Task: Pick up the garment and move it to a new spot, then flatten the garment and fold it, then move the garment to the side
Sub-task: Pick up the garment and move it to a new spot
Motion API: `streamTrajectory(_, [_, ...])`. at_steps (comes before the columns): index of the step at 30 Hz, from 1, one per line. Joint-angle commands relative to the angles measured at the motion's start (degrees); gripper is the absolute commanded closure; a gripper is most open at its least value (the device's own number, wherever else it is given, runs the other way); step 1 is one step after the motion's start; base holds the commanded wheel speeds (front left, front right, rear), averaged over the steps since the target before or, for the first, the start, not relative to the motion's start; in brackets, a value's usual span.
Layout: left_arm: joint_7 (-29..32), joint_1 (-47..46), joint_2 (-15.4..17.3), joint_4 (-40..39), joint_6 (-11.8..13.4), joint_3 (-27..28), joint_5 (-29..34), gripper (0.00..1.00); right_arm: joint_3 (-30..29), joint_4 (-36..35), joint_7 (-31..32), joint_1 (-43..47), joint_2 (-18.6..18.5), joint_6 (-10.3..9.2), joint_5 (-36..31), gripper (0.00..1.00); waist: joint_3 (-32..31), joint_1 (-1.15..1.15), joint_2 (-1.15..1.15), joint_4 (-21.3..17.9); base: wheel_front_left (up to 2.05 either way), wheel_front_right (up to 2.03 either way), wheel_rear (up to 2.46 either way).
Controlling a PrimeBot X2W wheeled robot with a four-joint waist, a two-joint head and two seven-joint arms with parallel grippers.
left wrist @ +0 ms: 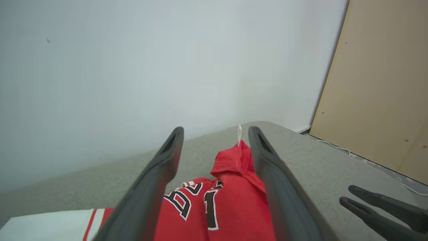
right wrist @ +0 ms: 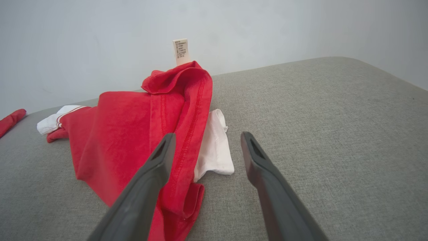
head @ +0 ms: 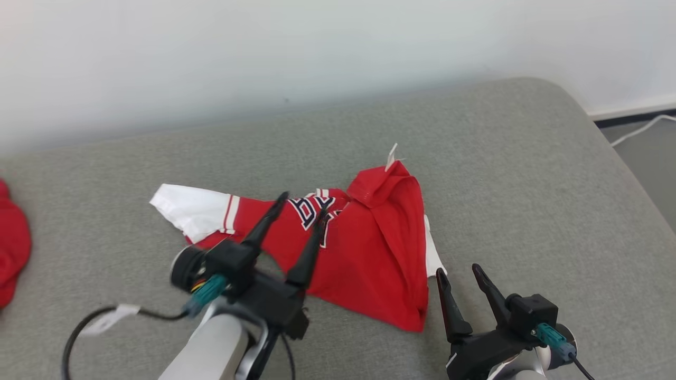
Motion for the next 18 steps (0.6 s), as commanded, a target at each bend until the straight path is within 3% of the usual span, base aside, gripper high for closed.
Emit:
streamTrajectory(1, [-0.2,1.7,0.6,-0.7,0.4,0.7,0.7,0.0,0.1,0.1,-0.3,0.4,0.0,0.04,-0.4,0.0,-1.0,0.0,0.0,1.3,0.0,0.0,0.0])
streamTrajectory(18, [-0.2,20.4,4.7,-13.1,6.6,15.7,7.7,0.0,-1.1,-1.6,0.7,2.9,-0.2,0.04,-1.4,0.0,-2.9,0.0,0.0,6.1,0.0,0.0,0.0])
